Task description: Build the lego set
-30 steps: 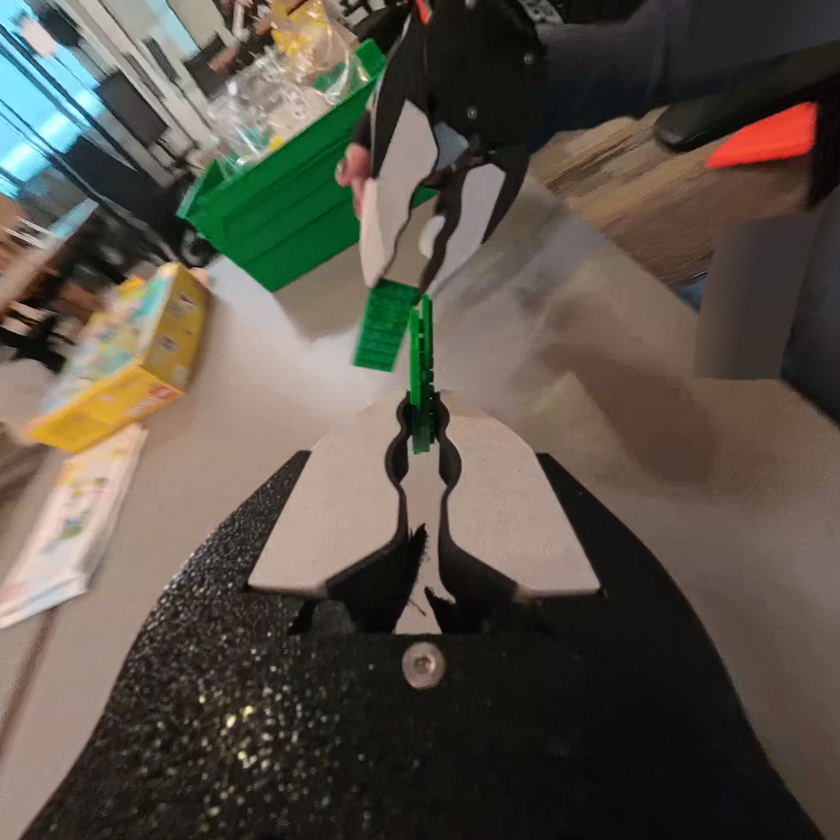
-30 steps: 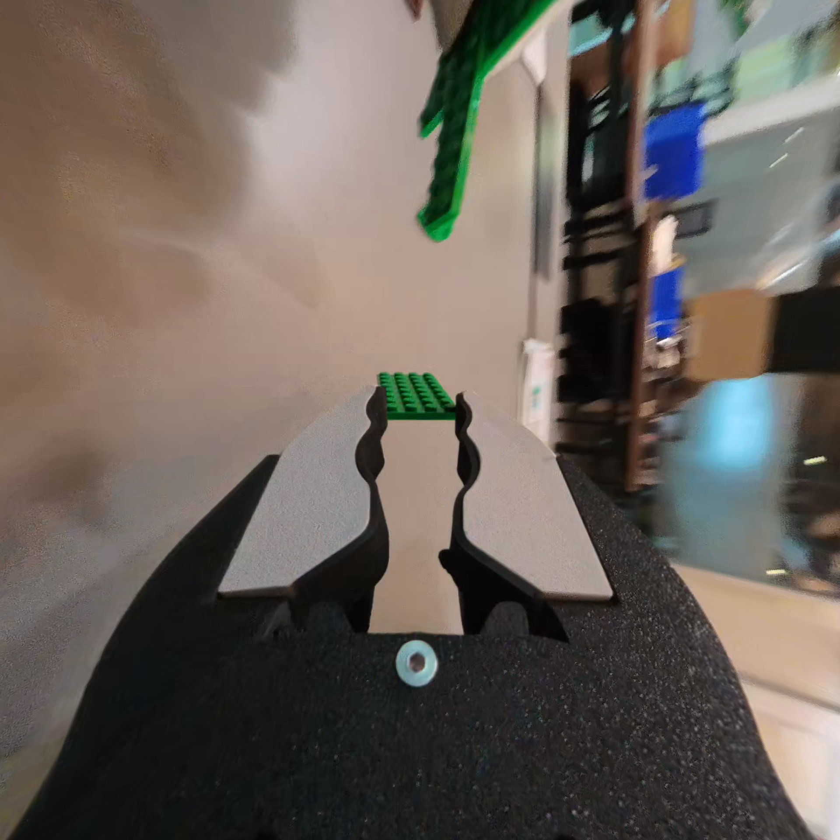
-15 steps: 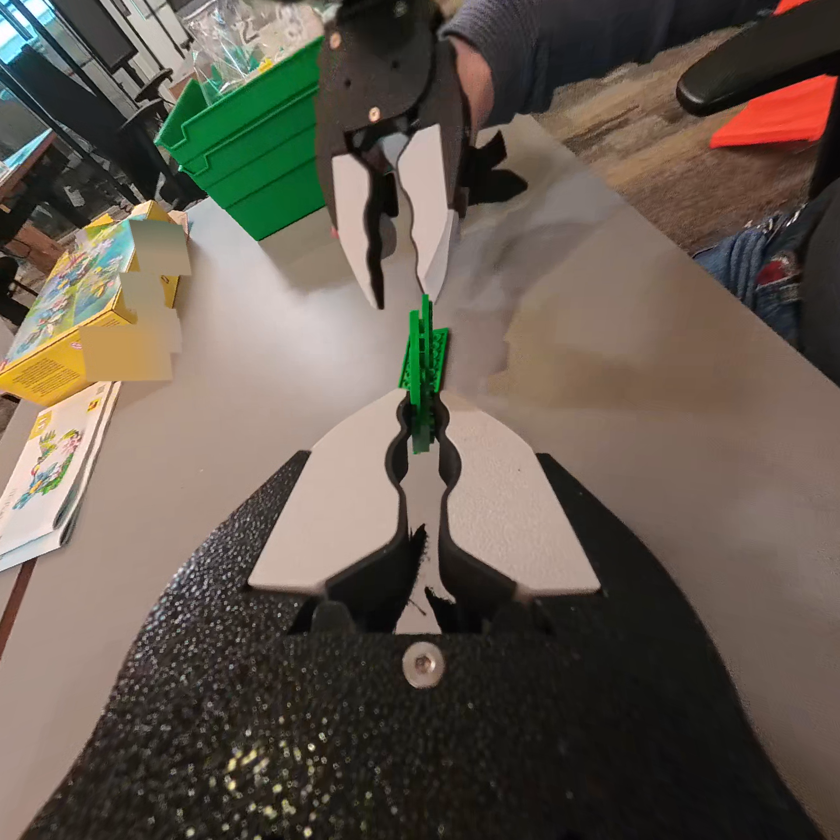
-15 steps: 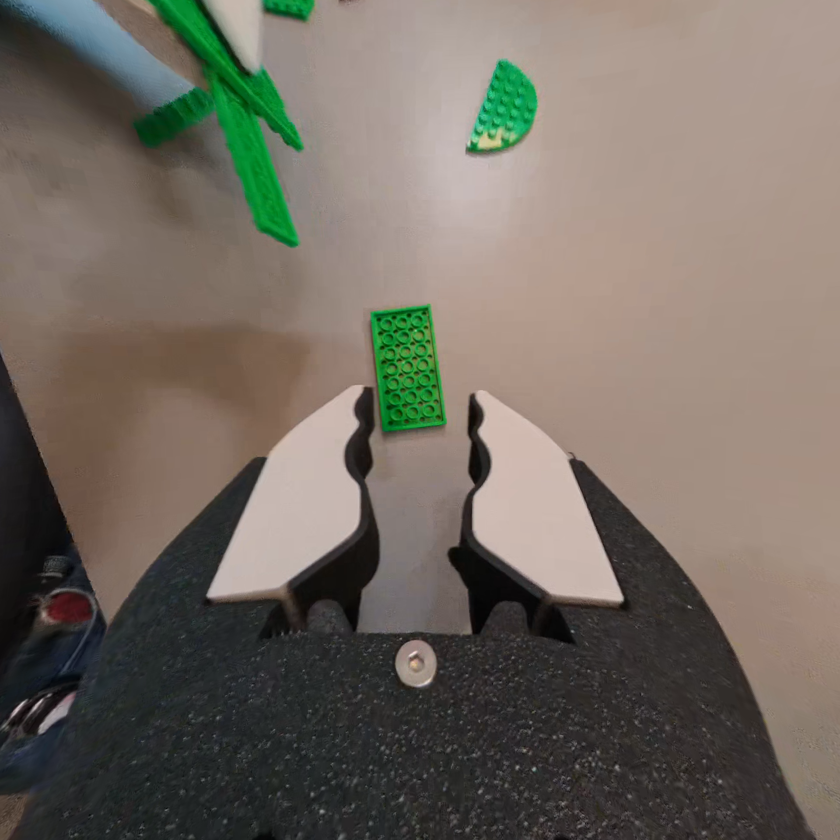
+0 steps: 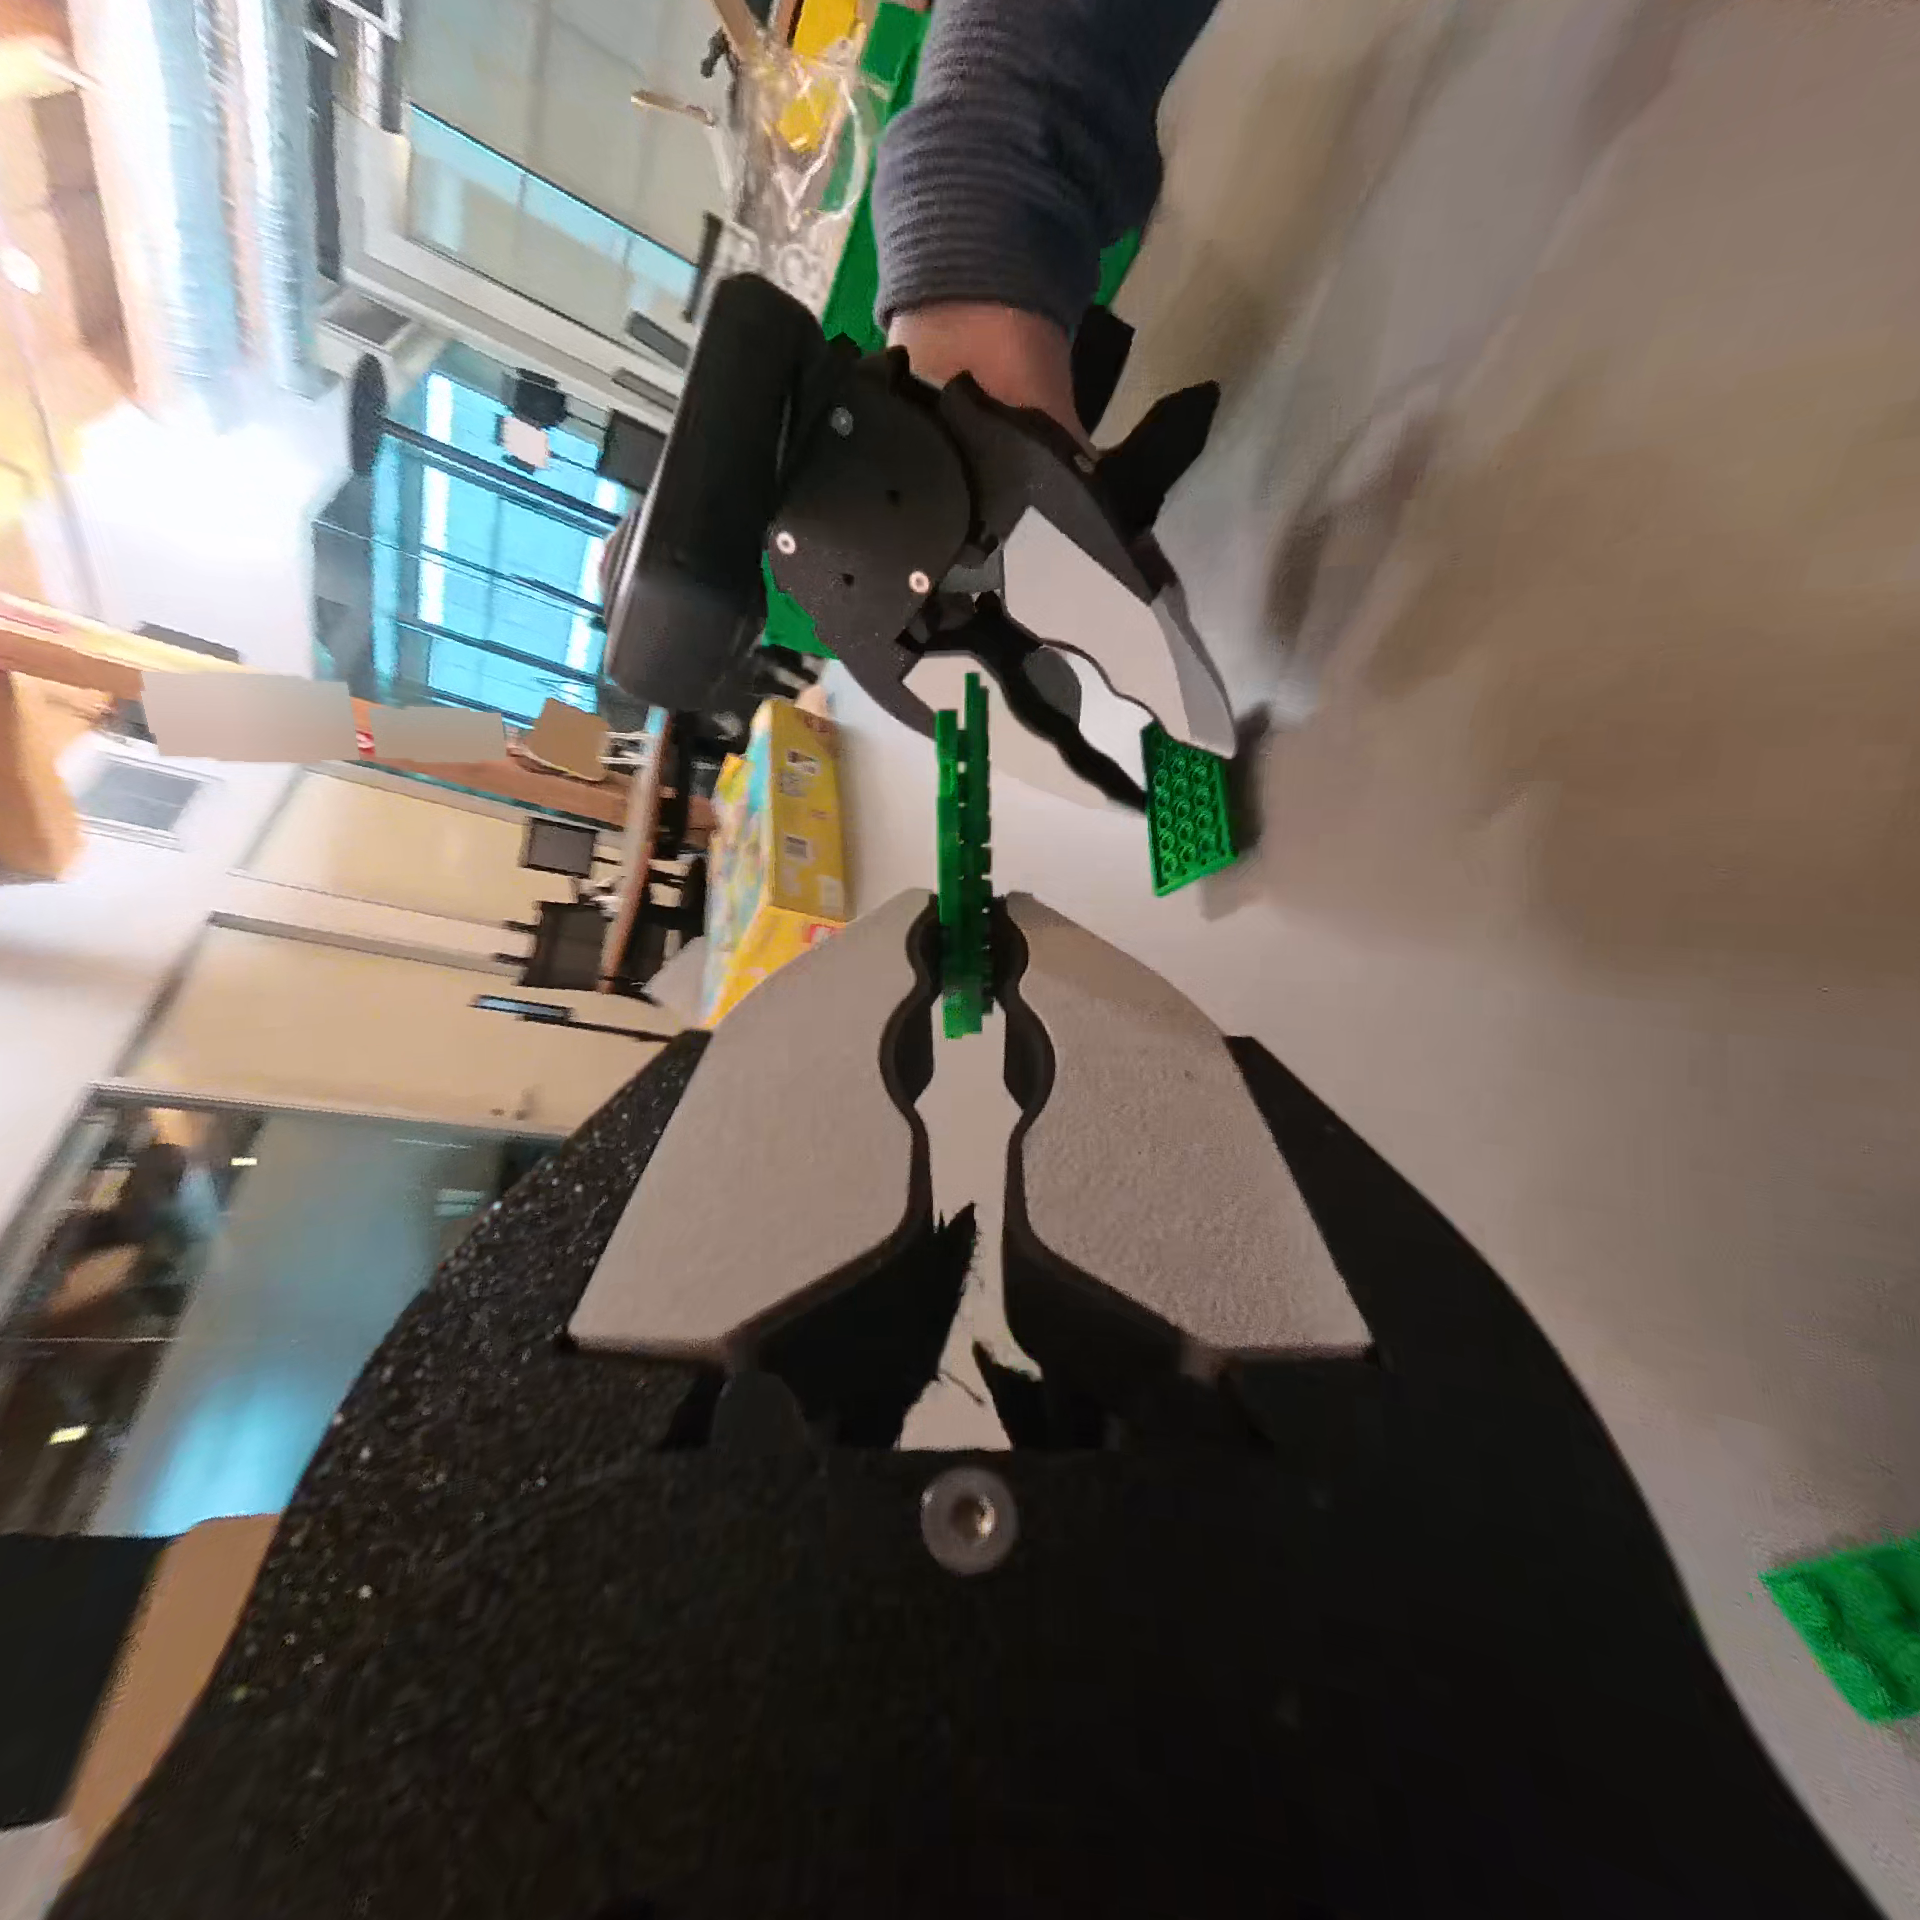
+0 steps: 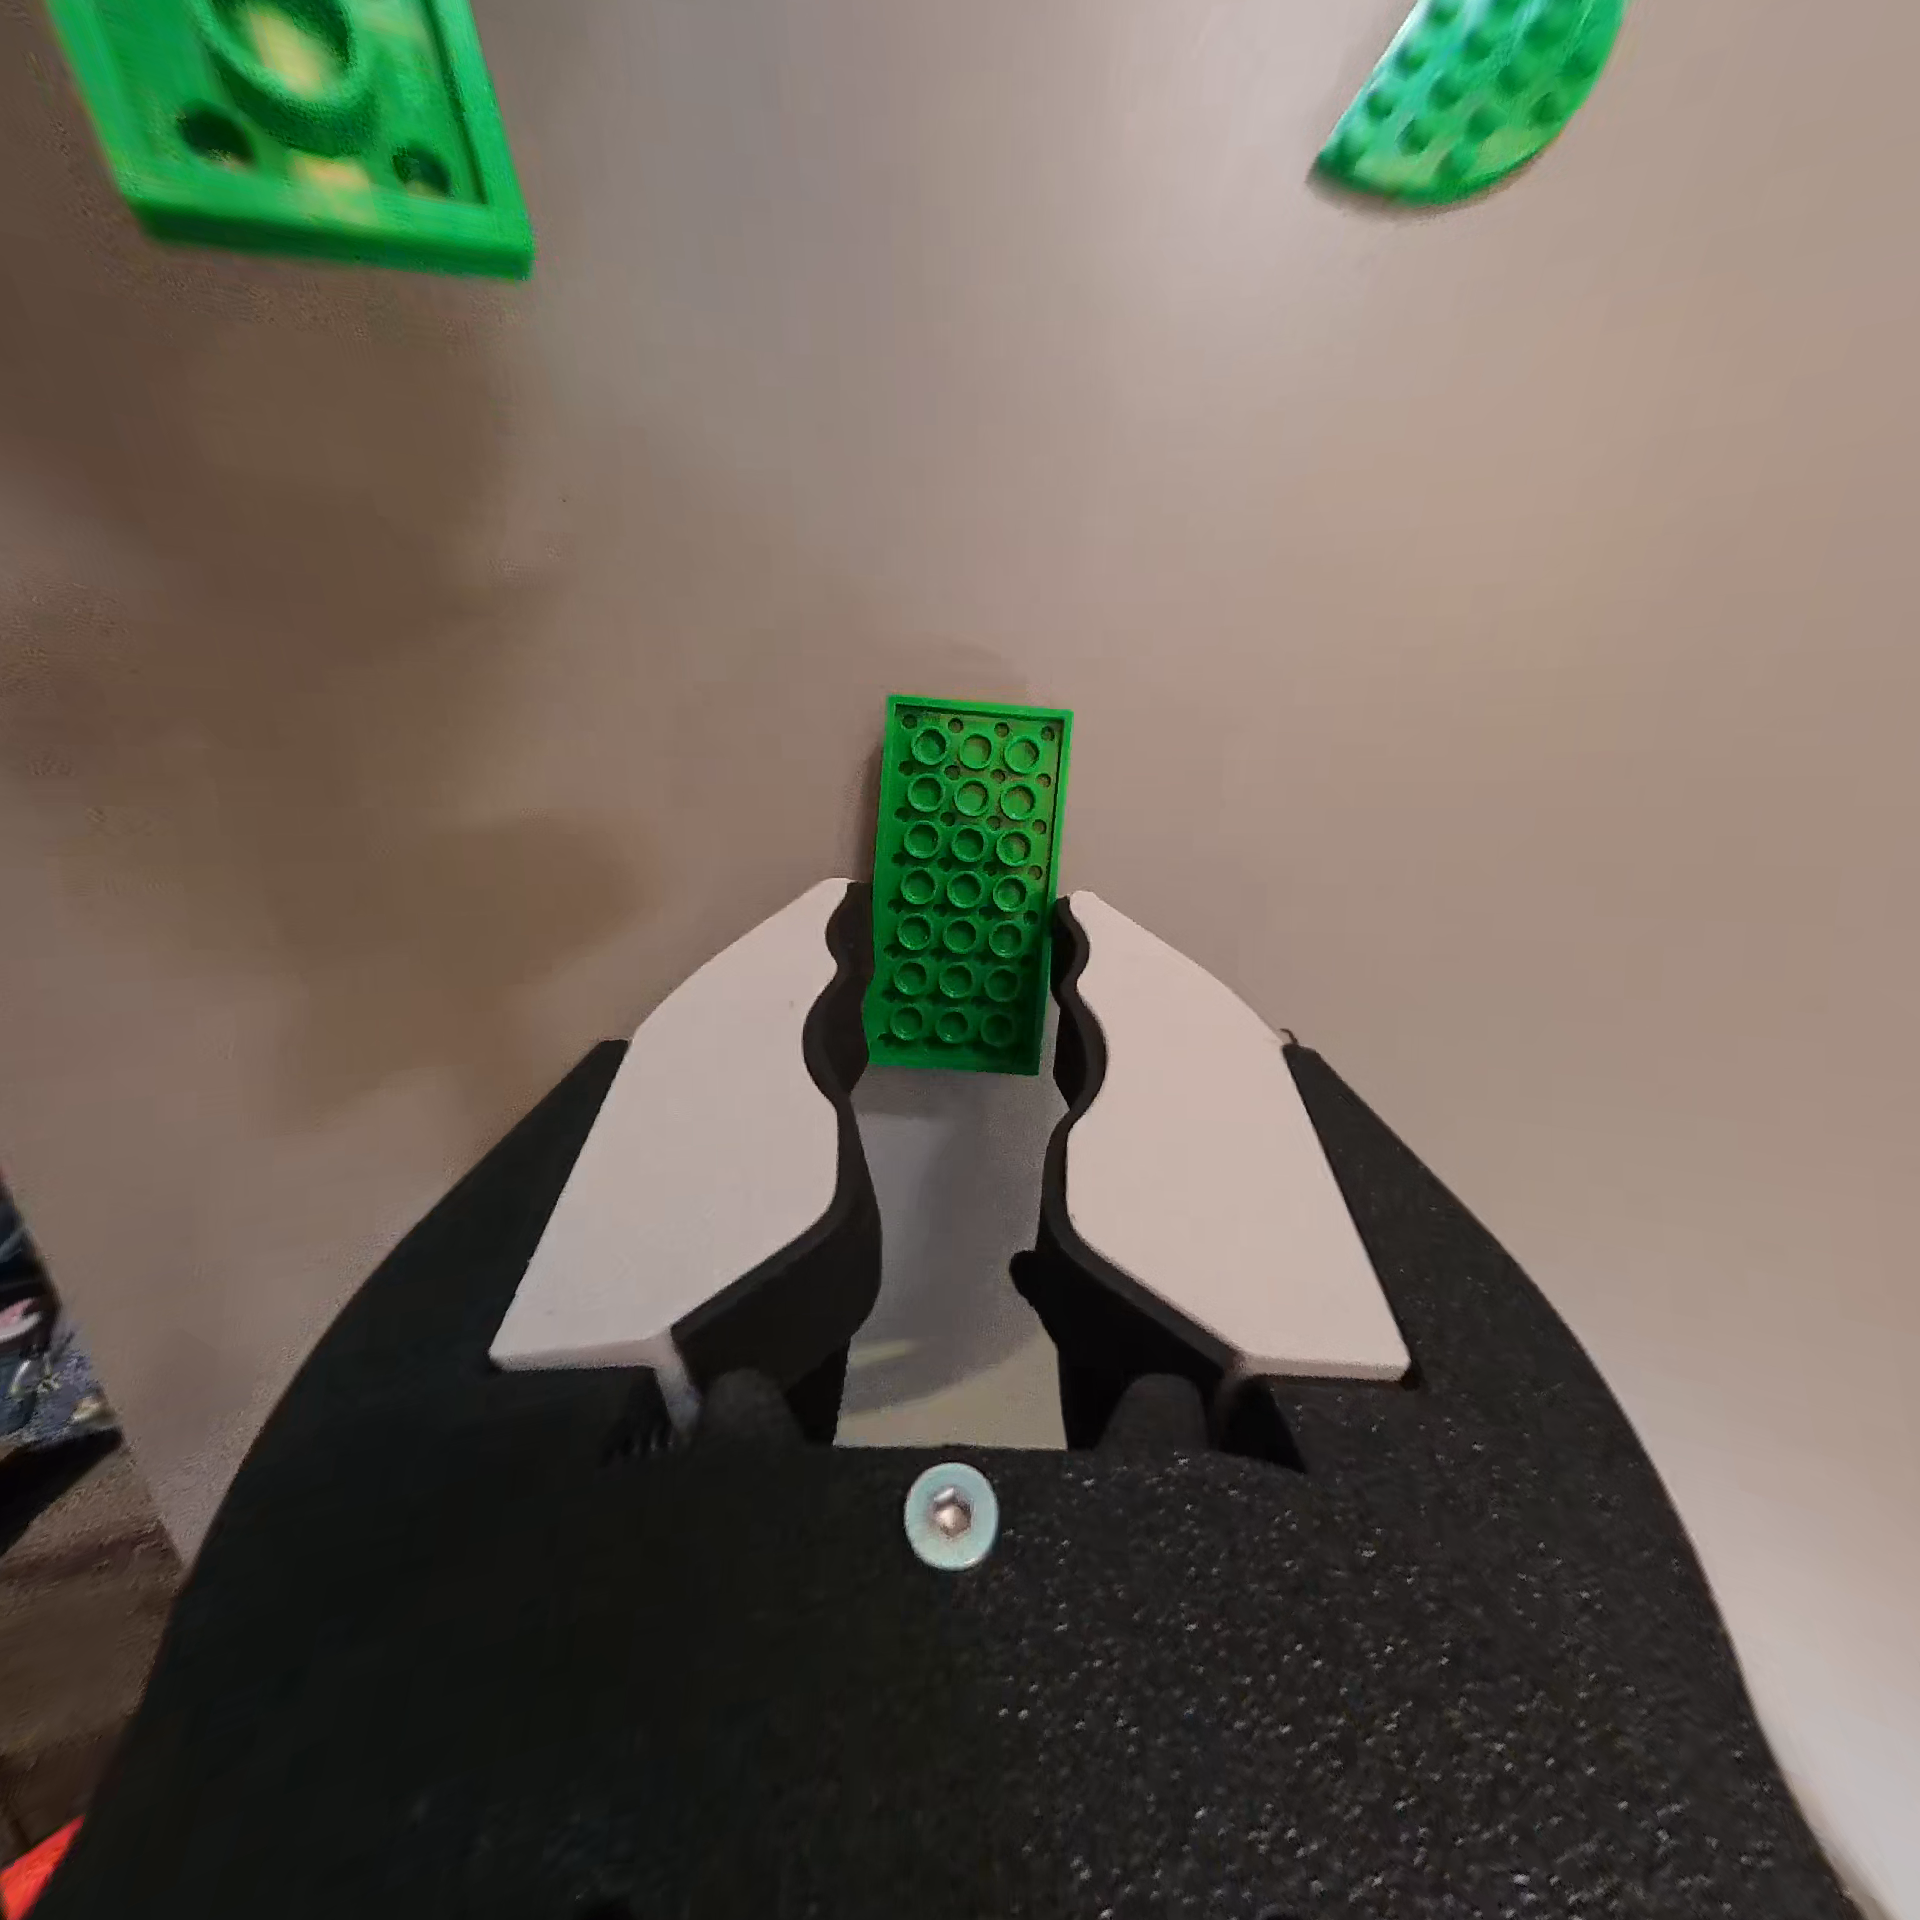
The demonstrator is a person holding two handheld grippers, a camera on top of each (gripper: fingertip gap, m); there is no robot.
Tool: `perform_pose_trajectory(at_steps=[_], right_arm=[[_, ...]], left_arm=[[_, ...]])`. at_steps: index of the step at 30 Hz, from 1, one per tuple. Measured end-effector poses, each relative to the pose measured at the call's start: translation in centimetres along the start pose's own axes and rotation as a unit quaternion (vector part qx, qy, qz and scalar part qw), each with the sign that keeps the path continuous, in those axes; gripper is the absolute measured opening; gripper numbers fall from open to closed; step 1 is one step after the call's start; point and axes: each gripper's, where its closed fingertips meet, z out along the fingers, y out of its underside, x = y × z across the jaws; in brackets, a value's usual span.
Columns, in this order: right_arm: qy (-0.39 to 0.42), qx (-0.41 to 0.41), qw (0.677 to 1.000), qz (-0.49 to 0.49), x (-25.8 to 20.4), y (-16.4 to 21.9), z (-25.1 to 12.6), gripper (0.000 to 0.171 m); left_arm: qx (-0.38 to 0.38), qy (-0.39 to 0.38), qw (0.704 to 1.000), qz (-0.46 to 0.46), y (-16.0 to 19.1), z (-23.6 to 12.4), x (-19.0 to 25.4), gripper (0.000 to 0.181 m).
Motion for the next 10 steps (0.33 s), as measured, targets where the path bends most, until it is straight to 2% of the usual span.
perform_pose_trajectory(at_steps=[1,6,10], right_arm=[[0.003,0.007,1.0,-0.004,0.3,-0.4,-0.9,0.032],[-0.012,0.123,0.991,-0.045,0.3,-6.9,-9.6,0.032],[-0.055,0.12,0.985,-0.113,-2.2,-10.6,-14.0,0.032]], left_arm=[[-0.002,-0.022,0.999,0.023,-0.2,-0.2,-0.5,0.007],[-0.029,-0.08,0.991,0.103,-1.0,-1.2,-2.4,0.007],[-0.025,-0.109,0.986,0.122,-2.1,-2.1,-3.7,0.008]])
